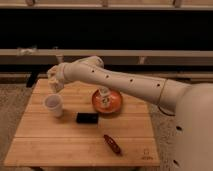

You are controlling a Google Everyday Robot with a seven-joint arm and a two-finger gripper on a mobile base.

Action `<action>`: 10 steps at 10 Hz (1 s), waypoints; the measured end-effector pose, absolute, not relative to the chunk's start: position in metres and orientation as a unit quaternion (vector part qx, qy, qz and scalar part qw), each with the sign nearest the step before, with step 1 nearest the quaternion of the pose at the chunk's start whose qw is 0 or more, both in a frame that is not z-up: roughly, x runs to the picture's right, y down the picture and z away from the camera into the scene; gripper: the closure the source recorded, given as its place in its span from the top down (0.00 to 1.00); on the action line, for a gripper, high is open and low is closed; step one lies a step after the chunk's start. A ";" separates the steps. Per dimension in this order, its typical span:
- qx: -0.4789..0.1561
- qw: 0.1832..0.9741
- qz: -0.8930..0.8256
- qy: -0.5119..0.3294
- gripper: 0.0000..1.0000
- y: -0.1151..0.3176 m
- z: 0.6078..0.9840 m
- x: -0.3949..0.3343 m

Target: Place the white sponge in the ceramic bowl

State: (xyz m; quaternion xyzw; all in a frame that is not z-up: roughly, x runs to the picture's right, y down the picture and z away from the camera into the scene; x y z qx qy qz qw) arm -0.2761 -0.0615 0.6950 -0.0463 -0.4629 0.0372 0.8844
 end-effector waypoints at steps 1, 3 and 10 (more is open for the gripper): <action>-0.053 0.878 0.028 -0.474 0.00 -0.052 0.686 -0.291; -0.072 0.866 0.017 -0.495 0.00 -0.029 0.669 -0.315; -0.119 0.859 0.037 -0.497 0.00 0.009 0.685 -0.325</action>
